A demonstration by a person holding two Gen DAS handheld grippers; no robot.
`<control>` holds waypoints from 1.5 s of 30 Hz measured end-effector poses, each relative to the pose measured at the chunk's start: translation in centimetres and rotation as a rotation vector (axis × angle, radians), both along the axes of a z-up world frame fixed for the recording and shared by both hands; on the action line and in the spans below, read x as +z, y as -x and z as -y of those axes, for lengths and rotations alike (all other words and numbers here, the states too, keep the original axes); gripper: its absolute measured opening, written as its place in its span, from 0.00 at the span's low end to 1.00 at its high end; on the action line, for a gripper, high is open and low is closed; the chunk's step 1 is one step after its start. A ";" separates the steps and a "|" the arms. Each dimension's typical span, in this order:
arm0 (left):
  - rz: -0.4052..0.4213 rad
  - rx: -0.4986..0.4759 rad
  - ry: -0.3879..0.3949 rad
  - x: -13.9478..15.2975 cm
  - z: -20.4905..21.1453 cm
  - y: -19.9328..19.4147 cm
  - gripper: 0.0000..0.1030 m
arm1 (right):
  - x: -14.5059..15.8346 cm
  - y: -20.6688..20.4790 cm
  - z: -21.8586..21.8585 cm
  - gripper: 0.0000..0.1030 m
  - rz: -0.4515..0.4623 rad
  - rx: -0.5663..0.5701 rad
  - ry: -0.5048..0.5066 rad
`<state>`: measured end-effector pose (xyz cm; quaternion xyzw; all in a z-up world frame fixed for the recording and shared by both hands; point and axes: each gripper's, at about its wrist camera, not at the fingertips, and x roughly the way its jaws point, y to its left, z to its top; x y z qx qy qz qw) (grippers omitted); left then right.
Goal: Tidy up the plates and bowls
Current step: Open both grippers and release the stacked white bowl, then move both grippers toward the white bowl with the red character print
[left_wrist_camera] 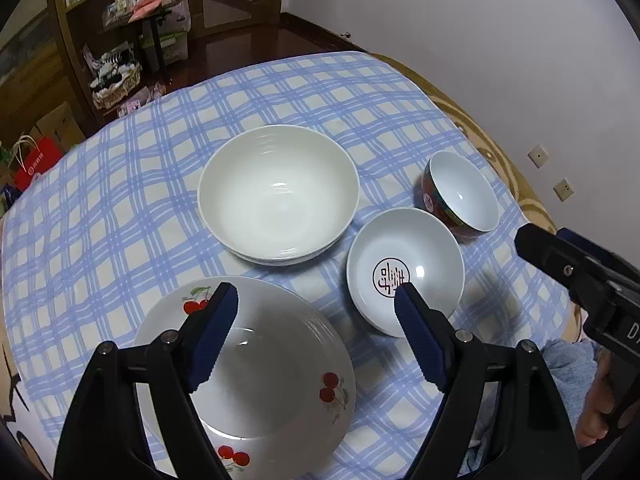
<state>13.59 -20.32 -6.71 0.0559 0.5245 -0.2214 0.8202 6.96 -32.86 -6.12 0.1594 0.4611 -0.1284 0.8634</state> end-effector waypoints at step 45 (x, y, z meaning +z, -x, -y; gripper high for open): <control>-0.029 0.052 -0.115 -6.3 3.0 -1.0 0.80 | -7.2 0.5 3.7 0.77 -0.033 -0.028 -0.173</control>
